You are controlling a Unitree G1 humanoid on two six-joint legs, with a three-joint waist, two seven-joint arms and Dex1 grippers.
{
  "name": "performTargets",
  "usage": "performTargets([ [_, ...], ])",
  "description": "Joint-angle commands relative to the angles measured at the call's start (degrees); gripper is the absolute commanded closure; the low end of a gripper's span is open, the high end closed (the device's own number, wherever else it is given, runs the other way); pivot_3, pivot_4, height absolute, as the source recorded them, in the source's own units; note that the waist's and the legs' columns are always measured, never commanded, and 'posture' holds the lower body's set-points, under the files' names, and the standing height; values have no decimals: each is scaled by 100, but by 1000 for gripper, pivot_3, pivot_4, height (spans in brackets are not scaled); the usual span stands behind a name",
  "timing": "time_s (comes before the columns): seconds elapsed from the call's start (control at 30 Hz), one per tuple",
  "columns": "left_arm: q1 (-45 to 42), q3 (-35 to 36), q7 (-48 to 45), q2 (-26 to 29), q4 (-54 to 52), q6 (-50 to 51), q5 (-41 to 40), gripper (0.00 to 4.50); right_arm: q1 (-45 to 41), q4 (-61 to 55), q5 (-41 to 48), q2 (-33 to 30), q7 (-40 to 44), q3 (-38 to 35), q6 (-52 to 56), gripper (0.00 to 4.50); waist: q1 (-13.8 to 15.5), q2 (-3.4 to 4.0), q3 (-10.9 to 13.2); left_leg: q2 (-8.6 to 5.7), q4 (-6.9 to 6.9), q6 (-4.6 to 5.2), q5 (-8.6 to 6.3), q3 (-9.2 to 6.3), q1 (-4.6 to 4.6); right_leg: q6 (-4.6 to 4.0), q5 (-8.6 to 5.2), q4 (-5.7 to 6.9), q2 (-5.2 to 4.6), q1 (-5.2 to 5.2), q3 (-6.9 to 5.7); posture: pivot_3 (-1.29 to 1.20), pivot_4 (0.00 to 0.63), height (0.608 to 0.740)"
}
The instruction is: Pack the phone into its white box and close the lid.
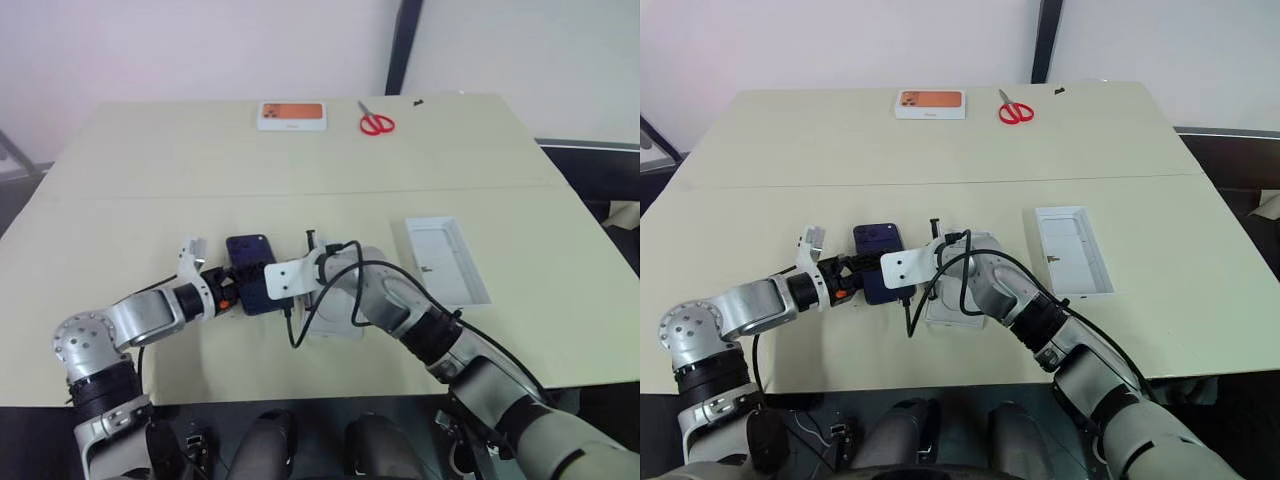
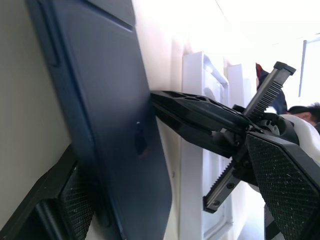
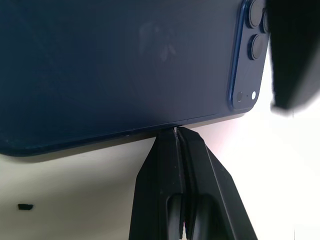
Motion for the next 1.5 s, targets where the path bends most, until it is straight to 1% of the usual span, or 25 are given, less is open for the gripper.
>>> performTargets([
  [0.03,60,-133,158,223,-1,-308,-468,0,83,-49,85,72,61,25,-65,4421,-7,0,0,1,-1,0,0,0,0,0,0,0,1,0,0,0,150,740],
  [0.23,331,-87,394,673,36,-1003,-707,0,115,-139,83,-19,75,-106,16,4421,-5,0,0,1,-2,0,0,0,0,0,0,0,1,-1,1,0,150,740],
  [0.43,648,-304,557,848,-20,-1483,-1145,0,150,-153,105,-22,56,-156,67,4421,8,0,0,1,-1,1,0,0,0,-1,0,-3,0,0,1,0,150,740],
  [0.53,740,-508,573,876,-76,-1607,-1273,804,173,-165,129,-8,53,-162,87,4500,8,0,0,1,-1,1,0,0,0,-1,0,-3,0,0,1,0,150,740],
  [0.6,800,-660,567,944,-127,-1645,-1322,1792,176,-186,119,-13,28,-174,98,4500,9,0,0,1,-1,1,-1,0,0,-1,0,-4,0,1,1,0,150,740],
  [0.87,884,-1104,609,1473,-162,-1708,-1551,1792,43,-103,-16,-124,-64,-143,5,4500,13,1,2,1,-3,3,-1,0,0,-1,-1,-5,0,0,1,0,150,740],
  [1.1,756,-1554,646,1500,-301,-1933,-1799,1792,104,10,-71,-33,-73,-27,-111,4500,24,1,1,0,-2,2,-1,0,0,-1,-1,-6,-1,1,1,0,150,740],
  [1.2,782,-1649,680,1483,-335,-2032,-1914,1042,127,39,-83,-23,-68,-18,-125,4500,33,0,1,0,-1,3,-1,-1,1,-1,-1,-6,-1,2,0,0,150,740],
  [1.27,810,-1712,702,1498,-379,-2092,-1971,47,147,47,-83,-24,-56,-11,-133,4500,34,1,1,0,-1,3,-1,-1,2,-1,-1,-6,-1,5,0,0,150,740],
  [1.5,844,-1809,711,1542,-454,-2292,-2059,47,172,89,-85,20,-33,35,-182,4500,35,2,0,0,0,6,-3,-1,3,-2,-1,-6,-1,6,0,0,150,740],
])
